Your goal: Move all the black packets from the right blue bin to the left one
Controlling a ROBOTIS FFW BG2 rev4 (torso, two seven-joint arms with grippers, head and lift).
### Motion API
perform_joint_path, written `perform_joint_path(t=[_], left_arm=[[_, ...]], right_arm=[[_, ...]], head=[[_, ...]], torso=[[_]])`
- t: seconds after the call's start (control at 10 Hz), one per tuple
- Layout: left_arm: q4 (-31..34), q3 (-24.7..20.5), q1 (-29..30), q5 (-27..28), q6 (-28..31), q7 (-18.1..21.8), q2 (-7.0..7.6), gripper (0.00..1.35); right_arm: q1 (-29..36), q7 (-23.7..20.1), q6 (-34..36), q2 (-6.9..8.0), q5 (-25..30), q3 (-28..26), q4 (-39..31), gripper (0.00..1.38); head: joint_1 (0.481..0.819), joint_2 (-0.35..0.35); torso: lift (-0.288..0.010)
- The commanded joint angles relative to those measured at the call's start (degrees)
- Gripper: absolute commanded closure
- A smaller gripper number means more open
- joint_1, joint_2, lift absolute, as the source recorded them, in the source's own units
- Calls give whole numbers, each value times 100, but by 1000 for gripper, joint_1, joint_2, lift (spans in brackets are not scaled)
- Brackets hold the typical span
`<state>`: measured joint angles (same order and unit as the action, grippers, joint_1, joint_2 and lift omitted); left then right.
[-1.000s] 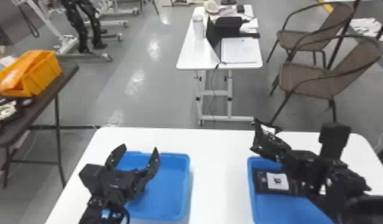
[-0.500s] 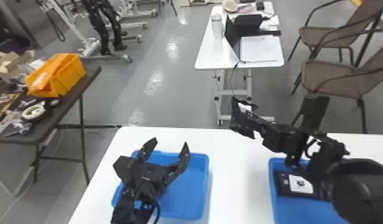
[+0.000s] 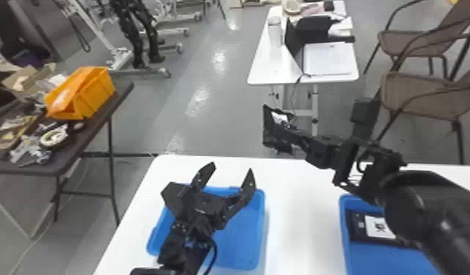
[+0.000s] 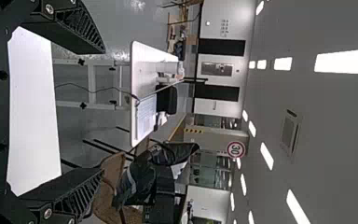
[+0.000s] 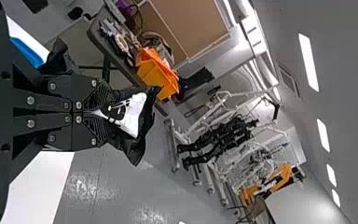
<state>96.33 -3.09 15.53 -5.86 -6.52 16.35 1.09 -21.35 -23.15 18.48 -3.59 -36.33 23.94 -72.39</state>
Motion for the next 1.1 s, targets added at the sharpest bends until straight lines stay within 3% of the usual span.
perform_joint_path(t=[0.0,0.3,0.5,0.6,0.7,0.8,1.0], left_arm=[[-44,203,-147,-55,37,0,58,121],[-150,642,-384,-363,-42,0,278,121],[-141,625,-384,-328,-68,-17,252,140],[-132,599,-375,-284,2,-53,216,338],[-115,599,-358,-213,-7,-123,208,915],[-106,642,-288,-213,-51,-351,216,1237],[-106,634,-252,-187,-165,-475,208,1220]], right_arm=[[-203,-251,-143,52,-147,181,313,1282],[-238,-427,-135,69,-1149,506,665,1282],[-265,-462,-91,60,-1201,585,665,1282],[-282,-488,-64,60,-1219,603,638,1282],[-300,-506,-64,52,-1236,647,612,1282],[-309,-515,-55,43,-1236,673,603,1282],[-300,-515,-29,43,-1254,673,629,1282]], head=[[695,263],[695,257],[695,258],[695,260],[695,265],[695,270],[695,281]], torso=[[0],[0],[0],[0],[0],[0],[0]])
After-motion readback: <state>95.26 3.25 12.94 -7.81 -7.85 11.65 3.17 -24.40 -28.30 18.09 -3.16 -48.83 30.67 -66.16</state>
